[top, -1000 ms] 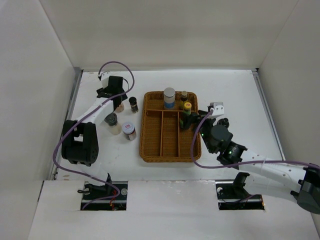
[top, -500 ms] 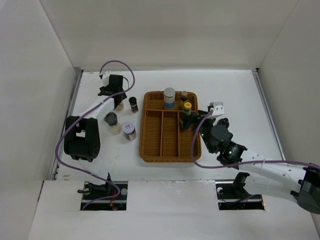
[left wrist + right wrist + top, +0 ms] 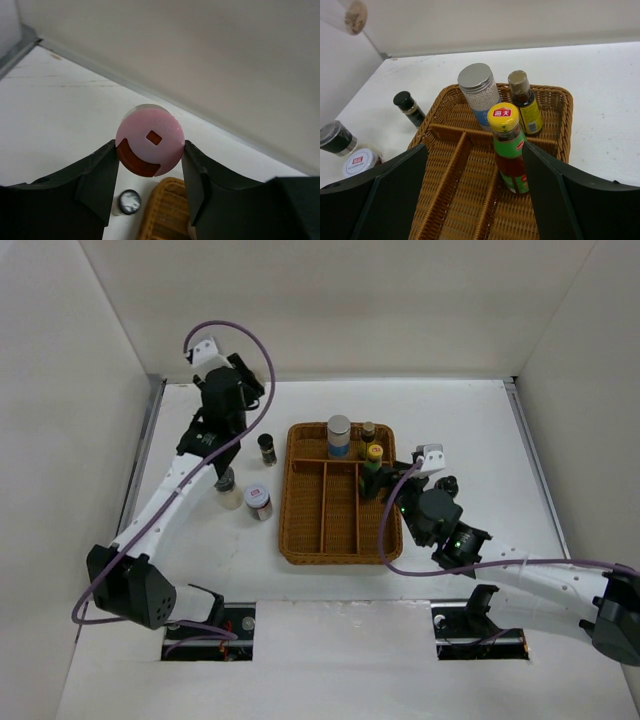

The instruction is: Organize the condiment bottles

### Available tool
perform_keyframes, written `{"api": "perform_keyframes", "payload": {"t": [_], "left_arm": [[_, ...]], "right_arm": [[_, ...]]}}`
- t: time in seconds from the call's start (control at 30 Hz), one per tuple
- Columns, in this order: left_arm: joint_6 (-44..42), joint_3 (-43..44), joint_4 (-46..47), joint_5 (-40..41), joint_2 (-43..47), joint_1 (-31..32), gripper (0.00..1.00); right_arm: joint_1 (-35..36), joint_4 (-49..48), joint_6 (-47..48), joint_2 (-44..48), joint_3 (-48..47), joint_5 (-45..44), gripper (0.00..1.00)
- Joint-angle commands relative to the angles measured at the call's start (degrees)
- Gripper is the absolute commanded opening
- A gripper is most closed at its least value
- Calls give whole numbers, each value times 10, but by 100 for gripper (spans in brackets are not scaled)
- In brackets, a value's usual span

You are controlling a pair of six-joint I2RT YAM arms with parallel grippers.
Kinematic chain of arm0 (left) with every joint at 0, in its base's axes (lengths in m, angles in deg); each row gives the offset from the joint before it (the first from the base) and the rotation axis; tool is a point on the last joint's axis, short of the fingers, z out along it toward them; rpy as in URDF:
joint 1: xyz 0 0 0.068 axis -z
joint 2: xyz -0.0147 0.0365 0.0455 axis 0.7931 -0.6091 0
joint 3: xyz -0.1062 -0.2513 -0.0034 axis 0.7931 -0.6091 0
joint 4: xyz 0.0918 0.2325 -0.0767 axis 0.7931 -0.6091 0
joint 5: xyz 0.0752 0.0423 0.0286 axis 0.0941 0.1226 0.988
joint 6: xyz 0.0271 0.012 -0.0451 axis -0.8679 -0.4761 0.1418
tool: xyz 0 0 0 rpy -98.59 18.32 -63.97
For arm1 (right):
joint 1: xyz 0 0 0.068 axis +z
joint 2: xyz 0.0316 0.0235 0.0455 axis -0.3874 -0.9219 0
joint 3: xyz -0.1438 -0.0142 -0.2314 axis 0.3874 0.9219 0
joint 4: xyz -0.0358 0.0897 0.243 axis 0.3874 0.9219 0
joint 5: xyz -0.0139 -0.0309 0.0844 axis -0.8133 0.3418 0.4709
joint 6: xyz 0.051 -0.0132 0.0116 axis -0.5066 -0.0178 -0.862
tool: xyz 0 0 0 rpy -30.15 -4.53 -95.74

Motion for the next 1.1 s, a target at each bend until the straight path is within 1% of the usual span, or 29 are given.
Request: {"api": "perform_keyframes", "payload": {"t": [0.0,0.1,0.2,0.5,0.7,0.93,1.07], "left_arm": [[-1,1,8,-38,2,54,40],[3,-8,12,-46,-7,100,40],[4,-14,25,-44,-28,129,40],[8,-20,33,-50,-109,150,39],[8,-26,55,-64,-158,148,39],[10,-23,59,-57,-206,155,39],[9,-28,59,-43,-218,156,44]], "right_arm": [[-2,-38,-9,7,5,-1,83],[-4,-38,-9,7,6,-4,83],[-6,-38,-9,9,7,-5,83],[-17,-38,-9,18,12,-8,83],[-15,-36,-10,16,12,-5,83],[-15,-38,-11,25,15,-8,83],[-18,-40,-13,18,16,-4,83]]}}
